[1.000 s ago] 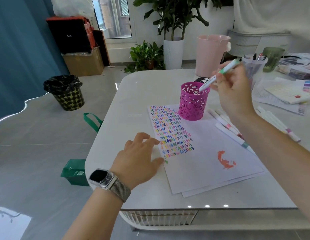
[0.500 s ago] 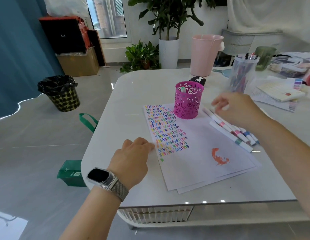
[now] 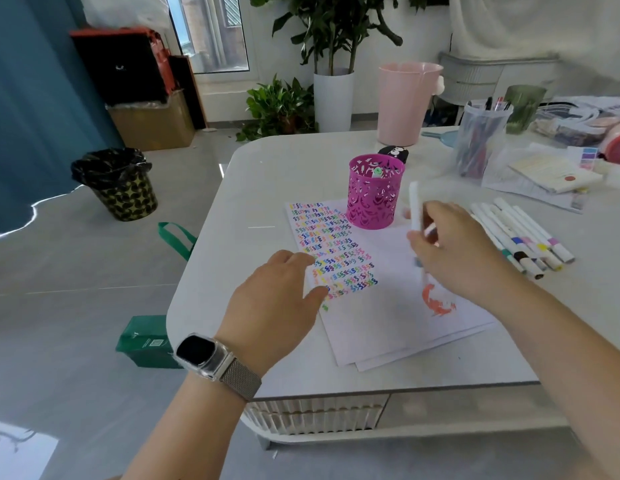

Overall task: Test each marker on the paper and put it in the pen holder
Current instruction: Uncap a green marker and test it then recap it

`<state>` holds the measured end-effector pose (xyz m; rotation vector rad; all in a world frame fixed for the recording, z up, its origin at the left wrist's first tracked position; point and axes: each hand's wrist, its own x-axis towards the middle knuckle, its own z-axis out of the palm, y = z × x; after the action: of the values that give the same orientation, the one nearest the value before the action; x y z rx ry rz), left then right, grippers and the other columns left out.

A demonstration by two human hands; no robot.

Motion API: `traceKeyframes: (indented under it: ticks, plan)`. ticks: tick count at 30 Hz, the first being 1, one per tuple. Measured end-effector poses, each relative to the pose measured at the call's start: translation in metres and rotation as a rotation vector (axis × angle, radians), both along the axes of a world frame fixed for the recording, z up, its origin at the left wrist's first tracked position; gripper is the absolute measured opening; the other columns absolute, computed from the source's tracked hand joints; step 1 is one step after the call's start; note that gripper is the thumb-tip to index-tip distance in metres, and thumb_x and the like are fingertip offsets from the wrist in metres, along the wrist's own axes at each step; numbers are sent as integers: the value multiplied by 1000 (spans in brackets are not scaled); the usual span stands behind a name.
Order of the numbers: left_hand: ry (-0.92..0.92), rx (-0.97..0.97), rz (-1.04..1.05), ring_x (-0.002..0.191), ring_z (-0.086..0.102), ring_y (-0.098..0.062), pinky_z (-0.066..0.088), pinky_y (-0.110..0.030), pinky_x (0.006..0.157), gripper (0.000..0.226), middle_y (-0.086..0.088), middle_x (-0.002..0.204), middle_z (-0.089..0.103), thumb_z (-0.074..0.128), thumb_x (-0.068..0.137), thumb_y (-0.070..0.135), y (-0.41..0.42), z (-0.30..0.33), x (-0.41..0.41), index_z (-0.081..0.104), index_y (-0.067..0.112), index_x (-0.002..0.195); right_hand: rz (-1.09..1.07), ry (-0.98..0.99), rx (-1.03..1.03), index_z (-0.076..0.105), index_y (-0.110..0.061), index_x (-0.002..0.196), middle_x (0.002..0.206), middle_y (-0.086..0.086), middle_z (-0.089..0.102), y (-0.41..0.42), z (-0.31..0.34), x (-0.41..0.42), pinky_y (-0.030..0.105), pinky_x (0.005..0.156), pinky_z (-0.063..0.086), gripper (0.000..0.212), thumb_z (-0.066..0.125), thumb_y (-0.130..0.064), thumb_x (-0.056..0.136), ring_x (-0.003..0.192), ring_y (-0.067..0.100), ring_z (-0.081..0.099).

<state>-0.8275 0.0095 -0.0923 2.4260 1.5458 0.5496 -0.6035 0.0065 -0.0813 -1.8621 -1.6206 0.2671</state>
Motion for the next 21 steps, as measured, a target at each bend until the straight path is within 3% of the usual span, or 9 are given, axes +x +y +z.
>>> traceKeyframes:
  ticks: [2, 4, 8, 11, 13, 15, 18, 21]
  plan:
    - [-157, -64, -89, 97, 57, -3, 48, -22, 85, 52, 12, 119, 51, 55, 87, 47, -1, 4, 3, 43, 27, 134, 91, 501, 35, 54, -8, 98, 89, 5, 55, -14, 9, -31, 26, 61, 57, 6, 54, -13, 95, 66, 14, 65]
    - [-250, -117, -155, 83, 56, 0, 47, -14, 76, 50, 14, 105, 49, 58, 83, 49, -3, 6, 8, 49, 28, 127, 141, 798, 54, 53, -10, 95, 83, 2, 57, -22, 6, -50, 30, 64, 59, 6, 57, -14, 94, 70, 11, 68]
    - [-237, -65, -224, 71, 46, -5, 38, -13, 65, 23, 10, 84, 43, 48, 92, 42, -7, 6, 15, 56, 21, 98, 139, 947, 60, 52, -12, 92, 80, -2, 58, -28, 1, -61, 35, 69, 60, 15, 65, -18, 88, 74, 15, 72]
    - [-65, 50, -194, 69, 48, -15, 41, -27, 61, 38, 6, 83, 40, 32, 93, 50, -10, -2, 20, 49, 16, 93, 160, 894, 87, 49, -15, 80, 63, -6, 54, -30, 0, -59, 33, 63, 55, 22, 71, -20, 83, 58, 14, 61]
    - [43, 182, -193, 60, 46, -20, 37, -31, 50, 49, 6, 83, 37, 18, 88, 57, -11, -8, 24, 47, 17, 90, 137, 887, 104, 45, -18, 65, 54, -4, 43, -31, 1, -59, 33, 55, 41, 32, 72, -27, 81, 53, 14, 44]
    - [57, 236, -227, 50, 39, -18, 26, -26, 38, 47, 7, 80, 35, 19, 88, 54, -14, -9, 26, 48, 17, 85, 87, 1099, 99, 39, -19, 54, 52, -4, 35, -30, 4, -58, 30, 57, 34, 43, 63, -34, 87, 52, 12, 37]
    - [53, 222, -264, 47, 31, -16, 17, -19, 37, 41, 9, 78, 34, 23, 90, 52, -19, -6, 29, 46, 20, 83, 82, 1542, 112, 31, -19, 50, 50, -3, 29, -28, 10, -54, 28, 59, 34, 53, 46, -41, 96, 50, 14, 33]
    - [86, 221, -270, 46, 32, -18, 21, -25, 37, 45, 9, 76, 35, 16, 91, 52, -22, -8, 33, 46, 19, 84, 68, 1667, 117, 31, -19, 51, 49, -2, 28, -26, 11, -50, 26, 53, 38, 54, 45, -45, 96, 47, 14, 33]
